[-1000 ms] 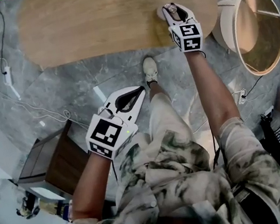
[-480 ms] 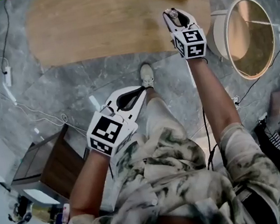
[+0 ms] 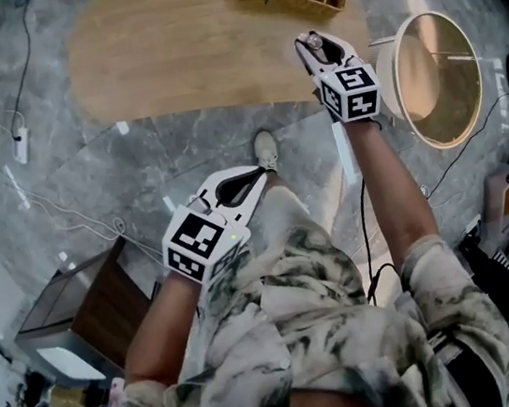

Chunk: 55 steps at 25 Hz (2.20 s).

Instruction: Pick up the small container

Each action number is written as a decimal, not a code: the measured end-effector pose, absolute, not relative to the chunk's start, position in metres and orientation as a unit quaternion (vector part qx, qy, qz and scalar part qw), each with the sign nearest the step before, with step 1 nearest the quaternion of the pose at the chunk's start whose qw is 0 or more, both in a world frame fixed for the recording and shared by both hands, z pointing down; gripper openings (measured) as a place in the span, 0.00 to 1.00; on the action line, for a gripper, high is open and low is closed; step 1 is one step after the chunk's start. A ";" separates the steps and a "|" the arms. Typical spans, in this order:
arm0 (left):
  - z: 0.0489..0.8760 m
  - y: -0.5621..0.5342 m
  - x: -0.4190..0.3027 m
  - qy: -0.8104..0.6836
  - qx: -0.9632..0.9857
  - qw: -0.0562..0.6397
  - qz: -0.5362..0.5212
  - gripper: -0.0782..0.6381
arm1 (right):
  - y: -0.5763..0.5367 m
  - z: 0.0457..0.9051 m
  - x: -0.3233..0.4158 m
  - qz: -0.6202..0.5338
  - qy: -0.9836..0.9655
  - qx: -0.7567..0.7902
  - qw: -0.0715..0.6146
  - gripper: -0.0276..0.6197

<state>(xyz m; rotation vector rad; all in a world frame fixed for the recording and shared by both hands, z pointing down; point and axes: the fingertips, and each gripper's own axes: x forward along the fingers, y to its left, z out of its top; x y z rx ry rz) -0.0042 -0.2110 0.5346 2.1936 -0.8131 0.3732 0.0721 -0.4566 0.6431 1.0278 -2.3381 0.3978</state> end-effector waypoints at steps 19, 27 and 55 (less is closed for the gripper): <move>0.434 -0.105 -0.033 -0.304 0.879 0.340 0.139 0.14 | -0.327 0.436 0.042 0.127 -0.894 0.348 0.253 0.28; 0.409 -0.070 -0.042 -0.298 0.887 0.326 0.135 0.14 | -0.264 0.380 0.034 0.121 -0.902 0.332 0.248 0.28; 0.363 0.013 -0.042 -0.282 0.906 0.285 0.133 0.14 | -0.134 0.292 0.043 0.096 -0.908 0.330 0.241 0.28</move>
